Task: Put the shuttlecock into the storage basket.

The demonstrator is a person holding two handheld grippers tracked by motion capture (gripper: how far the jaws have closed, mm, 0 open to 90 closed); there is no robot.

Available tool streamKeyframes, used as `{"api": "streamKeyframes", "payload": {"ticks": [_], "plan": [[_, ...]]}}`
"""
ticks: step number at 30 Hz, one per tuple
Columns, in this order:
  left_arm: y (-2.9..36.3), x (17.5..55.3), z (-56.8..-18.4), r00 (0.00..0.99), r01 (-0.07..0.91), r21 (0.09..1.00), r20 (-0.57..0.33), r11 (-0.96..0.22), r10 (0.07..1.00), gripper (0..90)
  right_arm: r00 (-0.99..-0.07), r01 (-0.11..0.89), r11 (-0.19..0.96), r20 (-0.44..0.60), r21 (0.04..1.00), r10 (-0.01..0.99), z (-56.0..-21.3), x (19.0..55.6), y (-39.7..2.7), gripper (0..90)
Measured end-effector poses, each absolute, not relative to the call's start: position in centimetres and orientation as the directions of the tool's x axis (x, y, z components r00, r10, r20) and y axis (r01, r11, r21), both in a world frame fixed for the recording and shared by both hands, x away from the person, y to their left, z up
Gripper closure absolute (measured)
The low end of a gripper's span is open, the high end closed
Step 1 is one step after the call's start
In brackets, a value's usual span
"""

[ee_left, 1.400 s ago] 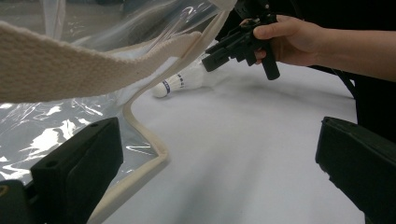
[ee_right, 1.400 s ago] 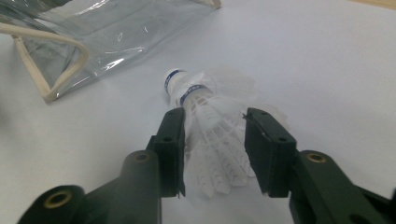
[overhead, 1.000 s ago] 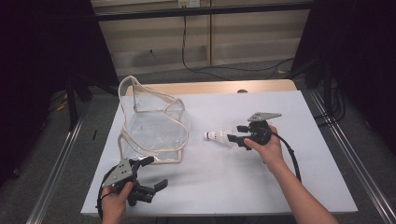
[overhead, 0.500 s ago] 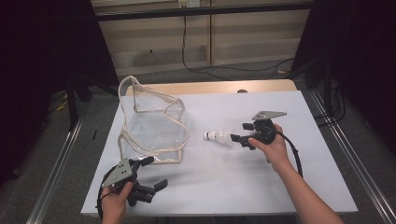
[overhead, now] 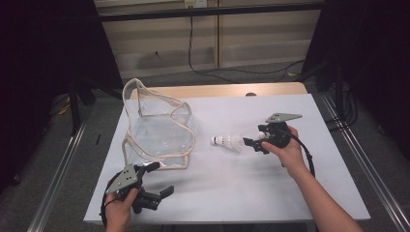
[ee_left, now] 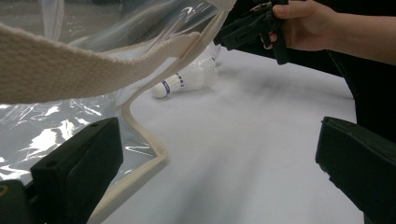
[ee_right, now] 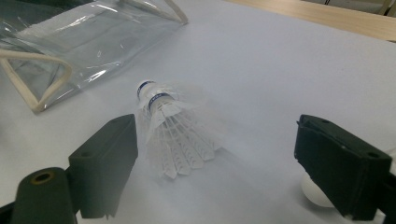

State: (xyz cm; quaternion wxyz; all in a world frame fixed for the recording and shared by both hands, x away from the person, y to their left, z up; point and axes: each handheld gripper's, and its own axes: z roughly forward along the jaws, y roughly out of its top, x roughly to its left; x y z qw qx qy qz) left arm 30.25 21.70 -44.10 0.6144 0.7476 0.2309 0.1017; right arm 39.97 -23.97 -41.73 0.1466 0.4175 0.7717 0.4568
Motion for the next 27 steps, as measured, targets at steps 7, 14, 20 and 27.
{"api": "streamKeyframes", "payload": {"ticks": [7, 14, 20, 27], "plan": [[21.6, 30.2, -44.1, 0.873, 0.220, 0.965, -0.131, -0.140, 0.469, 0.9, -0.598, 0.507, 0.217, 0.159, 0.834, 0.785, -41.4, 40.1, -24.6, 12.3], [21.6, 30.3, -44.1, 0.872, 0.224, 0.965, -0.134, -0.140, 0.470, 0.9, -0.586, 0.516, 0.218, 0.156, 0.829, 0.796, -41.2, 40.3, -25.1, 8.3], [21.6, 30.2, -44.2, 0.875, 0.223, 0.965, -0.135, -0.140, 0.466, 0.9, -0.570, 0.521, 0.206, 0.158, 0.828, 0.806, -40.9, 40.4, -25.5, 7.1], [21.5, 30.2, -44.1, 0.874, 0.221, 0.965, -0.134, -0.138, 0.468, 0.9, -0.558, 0.524, 0.192, 0.165, 0.830, 0.814, -40.5, 40.4, -26.0, 6.2]]}}
